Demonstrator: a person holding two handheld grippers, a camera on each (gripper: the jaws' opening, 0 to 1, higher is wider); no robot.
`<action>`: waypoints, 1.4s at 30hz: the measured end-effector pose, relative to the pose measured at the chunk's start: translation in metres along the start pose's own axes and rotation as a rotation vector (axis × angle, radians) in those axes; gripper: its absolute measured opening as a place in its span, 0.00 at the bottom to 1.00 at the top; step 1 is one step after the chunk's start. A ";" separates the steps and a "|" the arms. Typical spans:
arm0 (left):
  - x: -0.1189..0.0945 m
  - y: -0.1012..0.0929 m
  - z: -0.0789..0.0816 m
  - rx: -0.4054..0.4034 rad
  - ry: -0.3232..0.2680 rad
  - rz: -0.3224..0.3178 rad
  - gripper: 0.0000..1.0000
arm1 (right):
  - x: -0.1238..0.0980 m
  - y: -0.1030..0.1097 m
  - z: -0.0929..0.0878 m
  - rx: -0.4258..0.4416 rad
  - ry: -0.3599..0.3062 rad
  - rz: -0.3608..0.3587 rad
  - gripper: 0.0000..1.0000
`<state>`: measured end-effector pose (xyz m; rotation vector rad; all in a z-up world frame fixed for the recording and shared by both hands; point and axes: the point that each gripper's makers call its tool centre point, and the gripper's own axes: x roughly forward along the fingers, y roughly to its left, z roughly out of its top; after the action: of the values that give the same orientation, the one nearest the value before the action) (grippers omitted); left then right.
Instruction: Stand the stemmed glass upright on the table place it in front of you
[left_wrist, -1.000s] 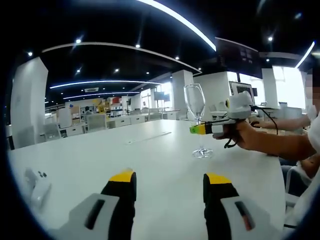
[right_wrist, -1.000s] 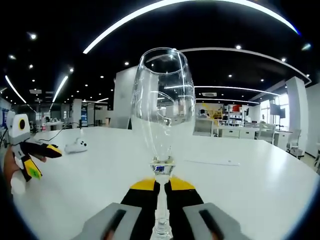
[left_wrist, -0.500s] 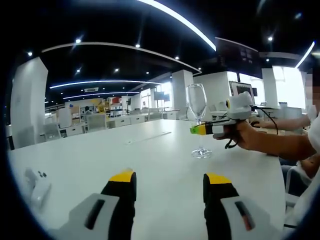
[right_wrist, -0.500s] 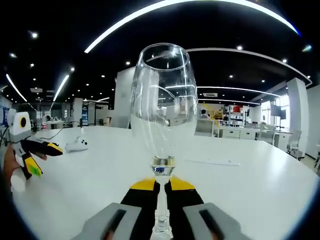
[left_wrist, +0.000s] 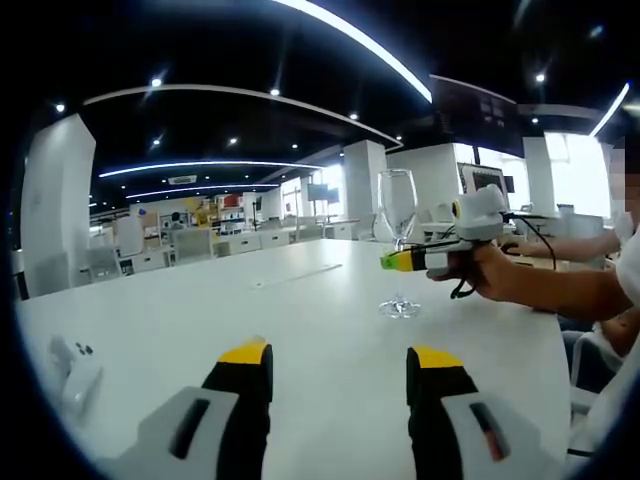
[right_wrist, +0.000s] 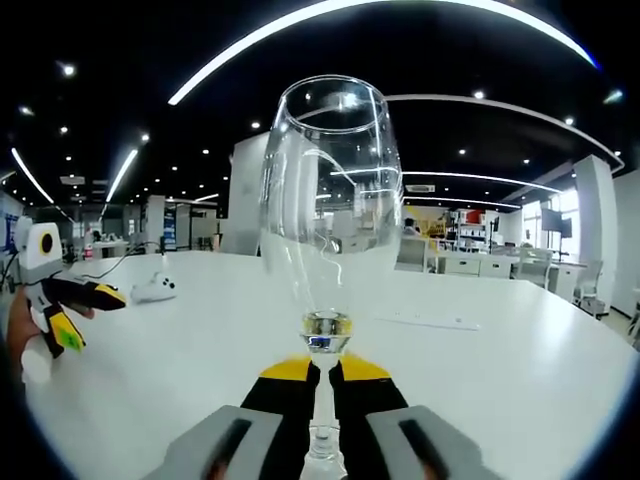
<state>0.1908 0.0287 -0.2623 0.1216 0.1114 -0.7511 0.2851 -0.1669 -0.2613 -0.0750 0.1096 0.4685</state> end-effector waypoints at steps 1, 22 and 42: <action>0.000 0.000 0.000 0.000 -0.001 0.000 0.54 | 0.000 0.000 0.000 0.003 0.000 0.001 0.11; 0.000 0.000 0.000 0.000 0.001 0.004 0.54 | -0.002 0.000 0.000 -0.004 -0.002 0.001 0.11; 0.000 -0.001 0.000 0.001 0.001 0.006 0.54 | -0.003 -0.001 -0.003 0.006 0.004 -0.003 0.13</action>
<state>0.1898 0.0284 -0.2627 0.1234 0.1110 -0.7454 0.2826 -0.1690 -0.2640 -0.0702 0.1146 0.4651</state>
